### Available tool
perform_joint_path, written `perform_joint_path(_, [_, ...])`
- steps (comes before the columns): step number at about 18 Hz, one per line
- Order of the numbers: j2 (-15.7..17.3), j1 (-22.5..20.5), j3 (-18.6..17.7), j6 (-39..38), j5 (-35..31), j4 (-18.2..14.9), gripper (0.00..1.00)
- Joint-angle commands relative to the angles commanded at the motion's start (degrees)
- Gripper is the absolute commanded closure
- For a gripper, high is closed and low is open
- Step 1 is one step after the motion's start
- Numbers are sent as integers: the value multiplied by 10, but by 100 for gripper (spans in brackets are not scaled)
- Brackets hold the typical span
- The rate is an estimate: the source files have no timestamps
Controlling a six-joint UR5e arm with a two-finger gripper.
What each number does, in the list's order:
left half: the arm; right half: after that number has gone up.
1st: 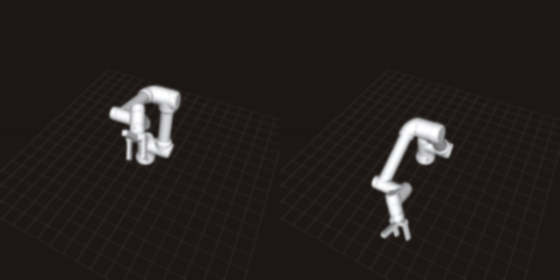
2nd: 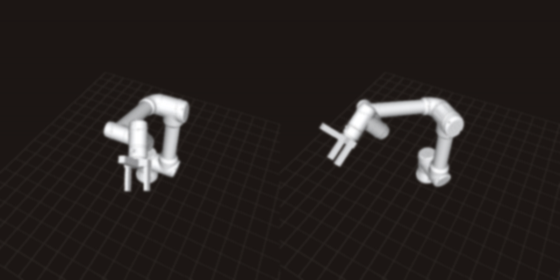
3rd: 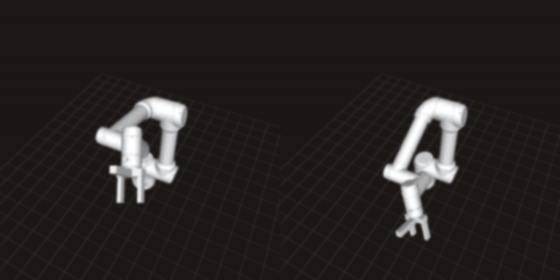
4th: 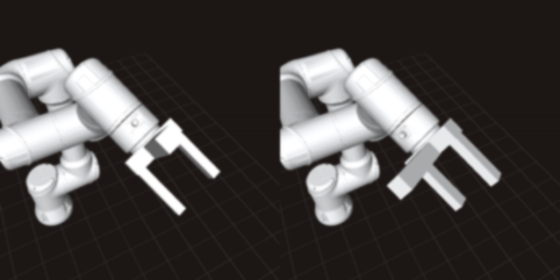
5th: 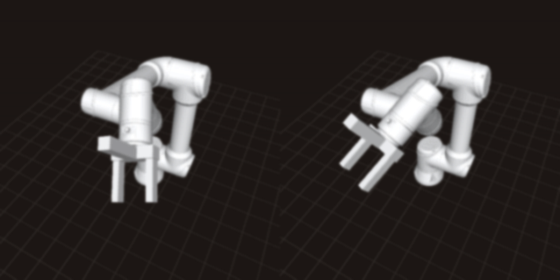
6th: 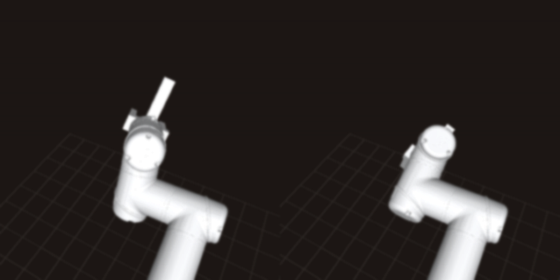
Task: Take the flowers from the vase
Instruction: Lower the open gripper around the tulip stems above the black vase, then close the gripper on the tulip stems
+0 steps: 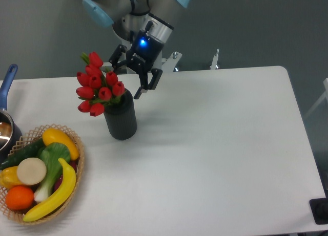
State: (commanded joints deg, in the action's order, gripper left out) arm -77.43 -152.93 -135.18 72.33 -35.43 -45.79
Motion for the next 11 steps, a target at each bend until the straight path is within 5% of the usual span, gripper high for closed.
perform_joint_path(2, [-15, 2, 7, 2, 2, 1, 3])
perform_joint_path(4, [-23, 12, 17, 2, 2, 1, 20])
perform_joint_path(8, [-29, 16, 18, 2, 2, 0, 91])
perform_joint_path(9, [-29, 16, 18, 3, 1, 0, 100])
perform_joint_path(11, [-28, 15, 19, 2, 2, 0, 100])
